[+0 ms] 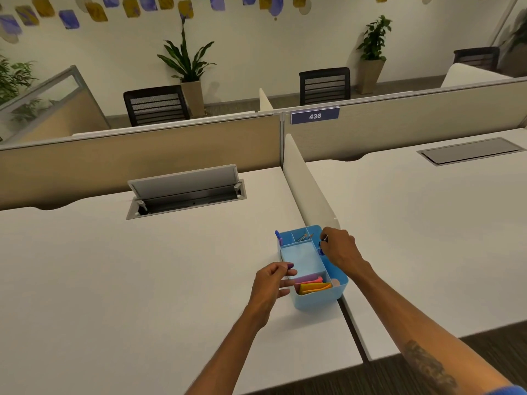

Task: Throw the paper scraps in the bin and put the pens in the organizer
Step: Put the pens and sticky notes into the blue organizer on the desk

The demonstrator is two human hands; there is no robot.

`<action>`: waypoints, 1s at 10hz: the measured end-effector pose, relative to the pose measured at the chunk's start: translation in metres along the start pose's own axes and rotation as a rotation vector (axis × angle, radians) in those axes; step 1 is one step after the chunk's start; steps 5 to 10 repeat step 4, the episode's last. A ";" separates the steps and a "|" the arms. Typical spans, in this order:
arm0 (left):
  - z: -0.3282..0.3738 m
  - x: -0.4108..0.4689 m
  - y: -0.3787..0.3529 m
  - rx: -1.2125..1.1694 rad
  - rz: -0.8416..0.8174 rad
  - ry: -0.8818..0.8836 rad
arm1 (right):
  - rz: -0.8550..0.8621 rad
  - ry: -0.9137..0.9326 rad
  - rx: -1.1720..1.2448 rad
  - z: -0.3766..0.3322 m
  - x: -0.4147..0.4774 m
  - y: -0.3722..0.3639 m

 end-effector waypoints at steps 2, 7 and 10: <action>0.006 -0.015 0.019 -0.013 0.001 -0.049 | 0.126 -0.036 0.002 -0.017 -0.031 0.009; 0.014 -0.050 0.054 0.071 -0.031 -0.078 | 0.163 -0.025 -0.007 -0.058 -0.087 0.012; 0.014 -0.050 0.054 0.071 -0.031 -0.078 | 0.163 -0.025 -0.007 -0.058 -0.087 0.012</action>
Point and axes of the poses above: each hand's wrist, its own x-axis towards the middle knuckle, its own y-axis out of the back of the hand, z = x × y, the point moved 1 cm from there along x, towards the middle knuckle, and after that the axes turned 8 degrees about -y, right-handed, at the moved point
